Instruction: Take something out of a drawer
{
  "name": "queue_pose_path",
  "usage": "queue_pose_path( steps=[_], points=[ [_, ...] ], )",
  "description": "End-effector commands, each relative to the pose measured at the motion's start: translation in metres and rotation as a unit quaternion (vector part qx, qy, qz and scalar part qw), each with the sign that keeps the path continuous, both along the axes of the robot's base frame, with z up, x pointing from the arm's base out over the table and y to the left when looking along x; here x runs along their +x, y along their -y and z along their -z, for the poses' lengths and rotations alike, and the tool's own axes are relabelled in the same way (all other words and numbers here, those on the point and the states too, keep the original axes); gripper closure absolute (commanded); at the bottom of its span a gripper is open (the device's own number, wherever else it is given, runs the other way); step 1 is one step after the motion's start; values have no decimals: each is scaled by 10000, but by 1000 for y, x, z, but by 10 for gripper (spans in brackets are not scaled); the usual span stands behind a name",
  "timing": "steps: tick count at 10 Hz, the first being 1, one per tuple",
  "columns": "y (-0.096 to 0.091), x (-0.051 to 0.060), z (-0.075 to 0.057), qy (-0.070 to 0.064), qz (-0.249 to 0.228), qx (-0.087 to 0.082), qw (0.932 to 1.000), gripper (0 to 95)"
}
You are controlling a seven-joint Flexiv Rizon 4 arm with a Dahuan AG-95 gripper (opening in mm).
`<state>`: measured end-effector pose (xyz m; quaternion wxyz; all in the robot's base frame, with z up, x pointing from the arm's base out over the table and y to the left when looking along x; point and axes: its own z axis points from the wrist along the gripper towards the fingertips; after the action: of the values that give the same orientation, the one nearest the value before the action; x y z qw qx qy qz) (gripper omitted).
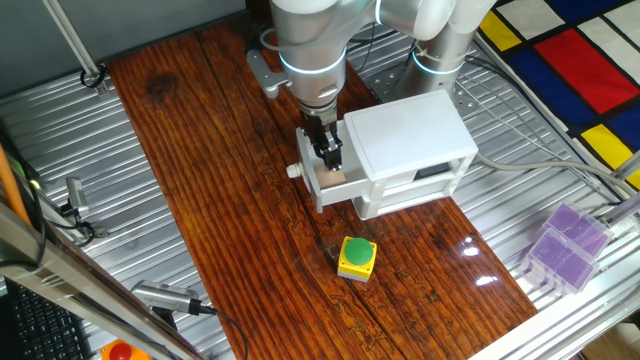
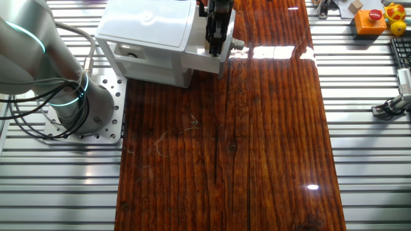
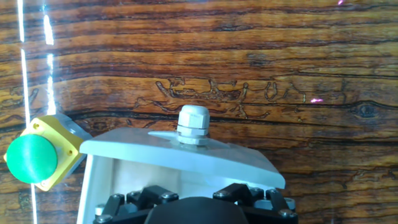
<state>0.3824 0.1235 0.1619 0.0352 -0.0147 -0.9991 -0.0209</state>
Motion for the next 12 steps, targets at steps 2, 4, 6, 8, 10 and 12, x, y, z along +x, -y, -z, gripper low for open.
queue_pose_path(
  steps=[2,4,6,8,10,12],
  points=[
    [0,-1,0,-31,29,17,10000,950],
    [-1,-2,-5,-75,25,11,10000,950],
    [-2,-3,-10,-99,22,5,9999,950],
    [-3,-3,-11,-98,2,-9,10000,950],
    [-3,-3,-13,-103,-4,-15,9999,950],
    [-4,-4,-18,-130,-8,-12,9999,950]
  ],
)
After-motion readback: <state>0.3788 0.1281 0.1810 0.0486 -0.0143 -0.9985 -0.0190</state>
